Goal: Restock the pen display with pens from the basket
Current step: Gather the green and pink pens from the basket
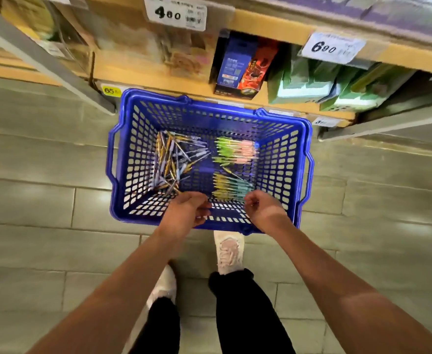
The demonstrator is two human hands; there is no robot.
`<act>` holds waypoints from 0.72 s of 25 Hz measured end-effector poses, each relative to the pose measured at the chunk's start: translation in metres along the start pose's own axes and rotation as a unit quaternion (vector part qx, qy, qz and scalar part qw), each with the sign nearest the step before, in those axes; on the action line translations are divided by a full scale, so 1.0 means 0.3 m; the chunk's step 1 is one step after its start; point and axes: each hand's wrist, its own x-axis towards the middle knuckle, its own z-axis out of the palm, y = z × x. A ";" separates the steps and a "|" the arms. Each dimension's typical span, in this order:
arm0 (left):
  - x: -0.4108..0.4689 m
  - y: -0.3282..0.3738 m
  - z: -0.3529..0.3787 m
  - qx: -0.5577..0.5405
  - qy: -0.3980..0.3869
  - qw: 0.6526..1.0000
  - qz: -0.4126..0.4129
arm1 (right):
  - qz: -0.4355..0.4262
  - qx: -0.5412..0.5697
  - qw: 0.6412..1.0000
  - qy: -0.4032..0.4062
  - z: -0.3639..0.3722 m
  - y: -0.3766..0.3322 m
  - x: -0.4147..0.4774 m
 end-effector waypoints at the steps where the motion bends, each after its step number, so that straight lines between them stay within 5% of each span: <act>1: 0.054 -0.013 0.015 -0.025 0.003 1.000 -0.010 | -0.008 -0.039 0.999 -0.018 0.011 0.004 0.061; 5: 0.255 -0.034 0.067 -0.047 -0.014 0.999 -0.008 | -0.066 -0.164 0.983 -0.040 0.043 0.026 0.307; 9: 0.454 -0.006 0.065 -0.055 -0.041 0.997 0.022 | -0.143 -0.277 0.949 0.042 0.090 0.022 0.558; 12: 0.568 0.031 0.074 0.084 -0.012 0.994 0.071 | -0.178 -0.351 0.918 0.050 0.095 -0.017 0.708; 14: 0.628 0.045 0.088 0.242 -0.007 0.961 0.135 | -0.186 -0.389 0.900 0.062 0.102 -0.038 0.783; 18: 0.747 0.023 0.094 0.252 -0.045 0.957 0.140 | -0.185 -0.461 0.860 0.117 0.160 0.005 0.883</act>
